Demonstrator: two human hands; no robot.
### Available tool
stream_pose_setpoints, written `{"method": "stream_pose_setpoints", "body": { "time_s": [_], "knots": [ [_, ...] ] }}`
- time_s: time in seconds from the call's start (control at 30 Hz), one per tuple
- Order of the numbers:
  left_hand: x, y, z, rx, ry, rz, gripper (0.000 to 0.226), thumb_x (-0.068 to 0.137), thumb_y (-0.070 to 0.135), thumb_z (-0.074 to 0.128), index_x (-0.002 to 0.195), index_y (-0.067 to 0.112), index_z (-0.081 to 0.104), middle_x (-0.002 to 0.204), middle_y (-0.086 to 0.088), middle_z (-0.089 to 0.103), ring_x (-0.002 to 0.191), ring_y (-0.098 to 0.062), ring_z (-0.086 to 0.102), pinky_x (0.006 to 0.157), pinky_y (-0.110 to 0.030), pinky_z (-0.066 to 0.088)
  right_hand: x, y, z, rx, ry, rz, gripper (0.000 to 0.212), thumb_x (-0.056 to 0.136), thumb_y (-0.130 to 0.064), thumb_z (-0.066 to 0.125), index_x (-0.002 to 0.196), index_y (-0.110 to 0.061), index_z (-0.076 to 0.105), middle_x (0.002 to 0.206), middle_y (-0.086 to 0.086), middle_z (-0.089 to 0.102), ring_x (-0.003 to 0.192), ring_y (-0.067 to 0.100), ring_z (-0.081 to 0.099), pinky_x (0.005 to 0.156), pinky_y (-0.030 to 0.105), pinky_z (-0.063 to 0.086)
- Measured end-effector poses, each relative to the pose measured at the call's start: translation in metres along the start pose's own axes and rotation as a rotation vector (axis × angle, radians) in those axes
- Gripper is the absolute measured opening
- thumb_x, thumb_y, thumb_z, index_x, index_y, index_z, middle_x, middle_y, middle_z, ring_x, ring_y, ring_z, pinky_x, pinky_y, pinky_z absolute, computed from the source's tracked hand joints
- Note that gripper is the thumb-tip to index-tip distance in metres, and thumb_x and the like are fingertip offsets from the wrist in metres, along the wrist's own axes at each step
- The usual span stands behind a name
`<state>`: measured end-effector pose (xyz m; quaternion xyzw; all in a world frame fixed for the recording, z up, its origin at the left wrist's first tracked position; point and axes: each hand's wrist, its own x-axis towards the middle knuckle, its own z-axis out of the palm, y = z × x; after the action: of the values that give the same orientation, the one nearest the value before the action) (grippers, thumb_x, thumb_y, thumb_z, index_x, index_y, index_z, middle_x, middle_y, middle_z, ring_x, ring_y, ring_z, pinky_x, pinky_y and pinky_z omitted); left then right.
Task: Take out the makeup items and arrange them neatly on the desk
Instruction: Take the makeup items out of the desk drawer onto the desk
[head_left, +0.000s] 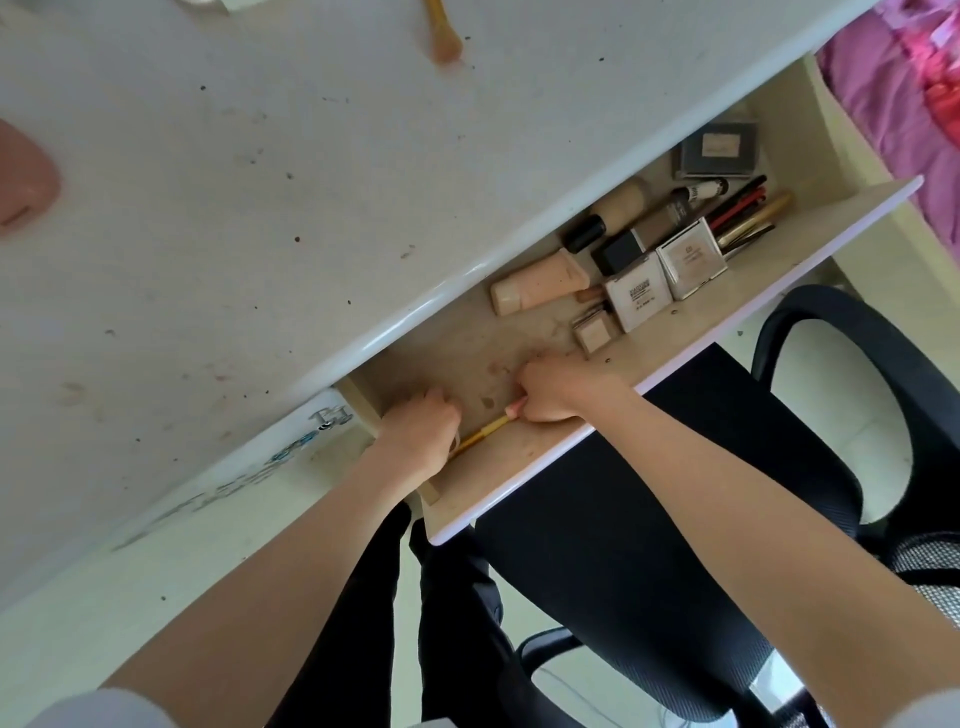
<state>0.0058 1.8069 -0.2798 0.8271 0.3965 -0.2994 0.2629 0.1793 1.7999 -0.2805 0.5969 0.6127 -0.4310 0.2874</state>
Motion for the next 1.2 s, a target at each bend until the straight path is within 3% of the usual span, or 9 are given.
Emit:
{"method": "stream_pose_setpoints", "body": {
  "time_s": [0.1,0.17,0.23,0.33,0.4,0.5,0.9,1.03,1.2],
  "knots": [
    [-0.001,-0.001,-0.003,-0.061,-0.008,0.001,0.012,0.088,0.006,0.052,0.099,0.011,0.049,0.095,-0.004,0.061,0.08,-0.022,0.055,0.06,-0.03,0.038,0.0,-0.002,0.003,0.115,-0.004,-0.037,0.029,0.092,-0.037,0.049,0.113,-0.017,0.055,0.08,-0.003,0.048,0.065,0.012,0.042,0.051,0.023,0.027],
    [-0.002,-0.001,-0.005,-0.053,0.003,-0.005,0.021,0.088,0.008,0.053,0.108,0.01,0.048,0.102,-0.008,0.062,0.091,-0.027,0.059,0.062,-0.031,0.038,0.0,-0.006,0.003,0.153,-0.025,-0.037,0.013,0.093,-0.031,0.048,0.082,-0.025,0.043,0.07,-0.005,0.039,0.06,0.01,0.036,0.05,0.024,0.025],
    [-0.002,-0.001,-0.005,-0.063,0.023,-0.014,0.028,0.088,0.009,0.053,0.115,0.008,0.046,0.106,-0.01,0.06,0.096,-0.029,0.059,0.064,-0.031,0.038,0.002,-0.011,0.002,0.164,-0.085,-0.017,0.035,0.093,-0.023,0.047,0.064,-0.025,0.026,0.065,-0.005,0.035,0.057,0.01,0.034,0.05,0.024,0.024],
    [-0.005,-0.003,-0.004,-0.113,0.05,-0.011,0.031,0.087,0.008,0.054,0.117,0.009,0.045,0.108,-0.011,0.059,0.098,-0.028,0.059,0.065,-0.03,0.039,0.002,-0.017,-0.001,0.149,-0.137,-0.006,0.01,0.093,-0.013,0.043,0.088,-0.022,0.045,0.067,-0.008,0.036,0.06,0.009,0.037,0.051,0.023,0.027],
    [-0.008,-0.004,-0.005,-0.2,0.083,0.01,0.032,0.088,0.009,0.054,0.118,0.01,0.046,0.112,-0.01,0.057,0.1,-0.028,0.057,0.071,-0.032,0.043,-0.002,-0.018,-0.005,0.119,-0.142,-0.019,0.021,0.094,-0.009,0.04,0.11,-0.014,0.052,0.068,-0.009,0.038,0.061,0.009,0.038,0.051,0.022,0.027],
    [-0.016,-0.006,-0.011,-0.399,0.165,0.031,0.03,0.09,0.012,0.052,0.12,0.013,0.05,0.116,-0.007,0.052,0.103,-0.025,0.054,0.085,-0.032,0.044,-0.015,-0.012,-0.008,0.13,-0.029,-0.001,0.02,0.094,-0.011,0.039,0.077,-0.017,0.049,0.071,-0.001,0.045,0.061,0.013,0.043,0.052,0.023,0.032],
    [-0.08,-0.014,-0.118,-1.455,0.785,-0.069,0.019,0.081,0.016,0.066,0.091,0.031,0.06,0.084,0.009,0.067,0.067,-0.001,0.063,0.055,-0.011,0.048,-0.115,-0.009,-0.066,0.779,0.332,-0.203,0.014,0.098,-0.02,0.043,0.098,-0.012,0.054,0.084,0.0,0.061,0.073,0.008,0.057,0.074,0.018,0.047],
    [-0.065,-0.05,-0.136,-1.488,0.821,-0.154,0.018,0.084,0.013,0.065,0.094,0.027,0.059,0.086,0.004,0.065,0.066,0.001,0.062,0.057,-0.014,0.051,-0.088,-0.037,-0.115,0.899,0.666,-0.18,0.007,0.095,-0.008,0.043,0.095,-0.006,0.049,0.083,0.001,0.056,0.067,0.007,0.051,0.058,0.005,0.042],
    [-0.05,-0.094,-0.142,-1.401,0.835,-0.24,0.021,0.083,0.008,0.064,0.101,0.019,0.06,0.099,-0.006,0.064,0.087,-0.017,0.061,0.087,-0.041,0.052,-0.032,-0.067,-0.172,0.733,0.834,-0.049,0.025,0.095,-0.008,0.037,0.118,-0.005,0.045,0.107,0.008,0.055,0.088,0.021,0.051,0.072,0.029,0.041]
  ]
}}
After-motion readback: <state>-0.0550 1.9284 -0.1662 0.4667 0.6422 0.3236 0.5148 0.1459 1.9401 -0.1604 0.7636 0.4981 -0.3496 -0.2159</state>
